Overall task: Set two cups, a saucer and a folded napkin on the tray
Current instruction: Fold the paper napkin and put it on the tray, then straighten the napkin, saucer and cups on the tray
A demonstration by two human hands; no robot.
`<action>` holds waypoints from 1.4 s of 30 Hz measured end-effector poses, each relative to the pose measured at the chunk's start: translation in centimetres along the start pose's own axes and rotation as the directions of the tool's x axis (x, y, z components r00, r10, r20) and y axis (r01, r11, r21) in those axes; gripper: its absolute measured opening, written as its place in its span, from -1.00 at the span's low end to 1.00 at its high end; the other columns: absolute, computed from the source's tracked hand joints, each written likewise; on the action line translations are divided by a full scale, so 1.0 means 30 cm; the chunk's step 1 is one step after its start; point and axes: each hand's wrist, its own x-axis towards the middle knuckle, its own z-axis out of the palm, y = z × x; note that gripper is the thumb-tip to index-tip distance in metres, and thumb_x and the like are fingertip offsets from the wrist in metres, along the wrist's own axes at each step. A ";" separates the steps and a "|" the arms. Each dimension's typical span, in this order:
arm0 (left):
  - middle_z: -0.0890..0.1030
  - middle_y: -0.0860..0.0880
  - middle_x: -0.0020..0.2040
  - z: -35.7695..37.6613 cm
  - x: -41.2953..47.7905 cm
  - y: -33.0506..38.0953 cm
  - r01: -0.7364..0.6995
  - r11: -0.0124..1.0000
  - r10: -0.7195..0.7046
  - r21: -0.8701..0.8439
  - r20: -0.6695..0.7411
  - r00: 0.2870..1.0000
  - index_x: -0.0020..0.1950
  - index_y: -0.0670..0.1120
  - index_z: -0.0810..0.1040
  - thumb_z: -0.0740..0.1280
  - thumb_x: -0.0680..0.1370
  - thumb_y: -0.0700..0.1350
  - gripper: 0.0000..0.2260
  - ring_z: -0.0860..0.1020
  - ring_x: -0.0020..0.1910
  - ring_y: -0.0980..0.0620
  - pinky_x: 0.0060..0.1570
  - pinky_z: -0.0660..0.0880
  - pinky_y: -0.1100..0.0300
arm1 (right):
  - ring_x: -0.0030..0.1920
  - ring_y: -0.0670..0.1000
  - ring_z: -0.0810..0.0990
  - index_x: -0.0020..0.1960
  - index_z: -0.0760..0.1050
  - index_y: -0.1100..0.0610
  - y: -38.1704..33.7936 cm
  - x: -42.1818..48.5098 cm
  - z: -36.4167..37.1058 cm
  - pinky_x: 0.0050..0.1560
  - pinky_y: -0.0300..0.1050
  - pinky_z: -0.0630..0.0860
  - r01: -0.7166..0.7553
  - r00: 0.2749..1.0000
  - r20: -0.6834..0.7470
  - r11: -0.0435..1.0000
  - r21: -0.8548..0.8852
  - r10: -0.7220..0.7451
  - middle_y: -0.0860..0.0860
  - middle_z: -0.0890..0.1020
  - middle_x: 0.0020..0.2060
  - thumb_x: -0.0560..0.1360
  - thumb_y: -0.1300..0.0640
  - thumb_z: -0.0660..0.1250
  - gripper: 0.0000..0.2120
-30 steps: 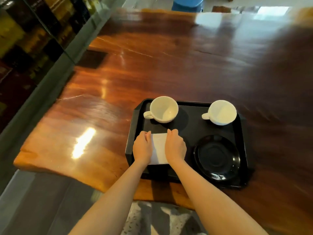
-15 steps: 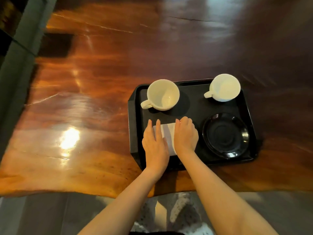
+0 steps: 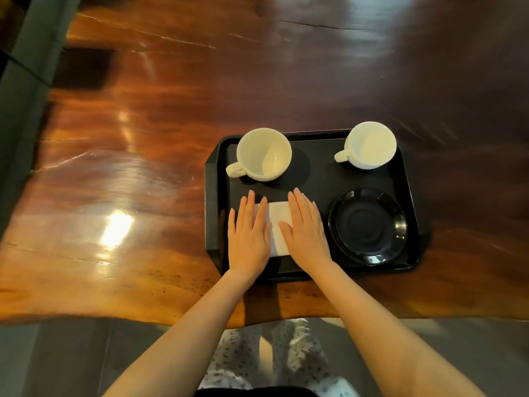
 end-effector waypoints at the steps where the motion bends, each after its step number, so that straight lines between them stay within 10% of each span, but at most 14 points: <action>1: 0.16 -0.10 0.55 -0.005 0.005 -0.006 -0.003 1.000 0.003 -0.002 0.005 1.000 0.50 -0.02 0.18 -0.05 0.61 0.02 -0.55 0.12 0.53 -0.08 0.45 -0.03 0.01 | 0.54 0.03 0.05 0.54 -0.02 0.15 -0.006 0.001 0.005 0.49 -0.06 -0.11 -0.007 1.000 -0.005 1.000 0.001 0.007 0.08 0.09 0.54 0.60 -0.02 0.09 -0.41; 23: 0.07 -0.09 0.55 -0.133 0.010 -0.064 -0.163 0.986 0.161 -0.048 -0.044 0.986 0.52 -0.02 0.07 0.03 0.60 -0.02 -0.52 -0.01 0.54 -0.07 0.47 -0.09 -0.05 | 0.55 0.02 -0.04 0.54 -0.04 0.10 -0.022 -0.050 -0.162 0.51 -0.02 0.01 -0.098 0.980 -0.132 0.936 0.338 0.150 0.03 0.02 0.56 0.57 -0.03 0.18 -0.35; 31: 0.14 -0.13 0.55 -0.011 -0.088 0.041 -0.337 0.934 0.320 0.118 0.144 0.936 0.52 -0.02 0.07 0.04 0.52 0.19 -0.39 0.02 0.54 -0.14 0.44 -0.02 -0.21 | 0.51 0.13 -0.37 0.53 -0.31 0.06 0.275 -0.244 -0.224 0.49 0.13 -0.24 -0.300 0.940 0.166 0.954 -0.007 0.297 0.13 -0.31 0.52 0.30 -0.39 0.31 0.13; 42: 0.07 -0.08 0.56 0.016 -0.102 0.031 -0.340 0.930 0.313 0.138 0.184 0.932 0.54 0.00 0.03 0.04 0.56 0.19 -0.41 -0.05 0.54 -0.08 0.43 -0.13 -0.19 | 0.51 0.18 -0.35 0.54 -0.28 0.06 0.256 -0.234 -0.184 0.51 0.15 -0.14 -0.323 0.941 0.109 0.946 0.010 0.320 0.17 -0.30 0.52 0.30 -0.41 0.29 0.12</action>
